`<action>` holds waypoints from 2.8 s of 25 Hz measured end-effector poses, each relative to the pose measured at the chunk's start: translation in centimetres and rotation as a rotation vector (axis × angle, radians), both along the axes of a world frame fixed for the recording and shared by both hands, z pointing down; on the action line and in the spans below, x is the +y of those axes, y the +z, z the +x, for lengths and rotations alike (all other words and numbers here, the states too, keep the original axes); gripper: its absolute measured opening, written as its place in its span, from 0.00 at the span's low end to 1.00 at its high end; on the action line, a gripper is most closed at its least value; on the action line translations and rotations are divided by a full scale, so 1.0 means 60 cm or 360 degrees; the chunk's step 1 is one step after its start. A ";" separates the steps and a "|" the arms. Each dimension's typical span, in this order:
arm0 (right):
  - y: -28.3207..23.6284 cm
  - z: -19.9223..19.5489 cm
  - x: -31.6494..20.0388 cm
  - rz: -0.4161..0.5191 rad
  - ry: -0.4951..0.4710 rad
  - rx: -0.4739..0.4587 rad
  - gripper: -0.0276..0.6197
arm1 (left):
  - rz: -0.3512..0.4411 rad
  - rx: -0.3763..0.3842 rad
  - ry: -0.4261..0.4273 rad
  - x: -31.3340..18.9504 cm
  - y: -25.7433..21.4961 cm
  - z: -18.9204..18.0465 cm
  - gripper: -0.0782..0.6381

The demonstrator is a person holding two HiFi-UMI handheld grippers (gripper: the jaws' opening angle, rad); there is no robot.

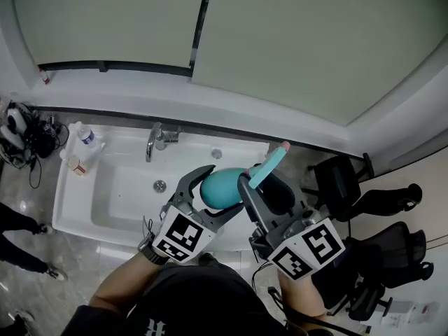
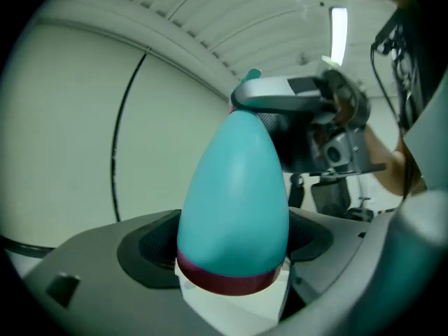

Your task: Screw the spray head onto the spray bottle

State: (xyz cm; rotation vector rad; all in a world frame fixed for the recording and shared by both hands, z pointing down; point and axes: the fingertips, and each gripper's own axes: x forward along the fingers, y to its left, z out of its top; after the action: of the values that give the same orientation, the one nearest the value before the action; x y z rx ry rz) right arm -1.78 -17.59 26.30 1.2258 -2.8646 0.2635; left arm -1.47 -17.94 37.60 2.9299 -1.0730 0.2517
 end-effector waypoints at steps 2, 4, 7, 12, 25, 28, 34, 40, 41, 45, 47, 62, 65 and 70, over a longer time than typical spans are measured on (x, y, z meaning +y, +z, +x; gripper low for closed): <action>0.009 0.011 -0.016 -0.0026 0.0185 -0.0047 0.26 | -0.0003 -0.0010 -0.0091 -0.013 0.011 0.005 0.70; 0.012 0.018 -0.021 -0.0028 0.0240 -0.0057 0.26 | -0.0058 0.0062 -0.0018 -0.011 0.013 0.019 0.70; 0.009 0.016 -0.015 -0.0034 0.0164 -0.0051 0.26 | -0.0088 0.0153 0.0100 -0.003 0.007 0.028 0.70; -0.008 0.011 0.017 -0.0052 -0.0046 -0.0059 0.26 | -0.0116 0.0280 0.0241 0.007 -0.011 0.024 0.70; -0.063 0.077 0.072 0.0077 -0.1083 -0.0278 0.52 | -0.0115 0.0289 0.0773 0.089 -0.058 0.028 0.70; -0.066 0.057 0.088 0.0112 -0.1337 -0.0283 0.56 | -0.0119 0.0263 0.0880 0.113 -0.056 0.039 0.70; -0.087 0.018 0.129 0.0241 -0.1718 -0.0284 0.57 | -0.0150 0.0273 0.1045 0.148 -0.061 0.056 0.70; -0.087 0.002 0.145 0.0277 -0.1725 -0.0228 0.51 | -0.0191 0.0267 0.1089 0.155 -0.052 0.060 0.70; -0.088 0.004 0.144 0.0282 -0.1699 -0.0220 0.39 | -0.0196 0.0269 0.1084 0.154 -0.051 0.060 0.70; -0.077 0.002 0.147 0.0289 -0.1669 -0.0091 0.27 | -0.0208 0.0255 0.1096 0.149 -0.048 0.059 0.70; -0.074 0.001 0.148 0.0282 -0.1671 -0.0056 0.27 | -0.0199 0.0242 0.1116 0.148 -0.047 0.059 0.70; 0.001 0.011 -0.002 -0.0084 -0.0368 0.0182 0.26 | 0.0037 -0.0086 0.0033 -0.008 0.004 0.014 0.70; 0.023 0.021 -0.028 -0.0157 -0.0101 0.0199 0.26 | 0.0054 -0.0107 -0.0163 -0.030 0.027 0.014 0.70; 0.048 0.033 -0.049 -0.0225 0.0169 0.0192 0.26 | -0.0070 0.0023 -0.0044 -0.035 0.050 0.037 0.70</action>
State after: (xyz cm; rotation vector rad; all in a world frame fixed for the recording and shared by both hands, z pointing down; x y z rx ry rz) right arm 0.22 -20.55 29.15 1.3204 -2.6341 0.3735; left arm 0.74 -20.06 40.60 2.8715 -1.0911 0.2502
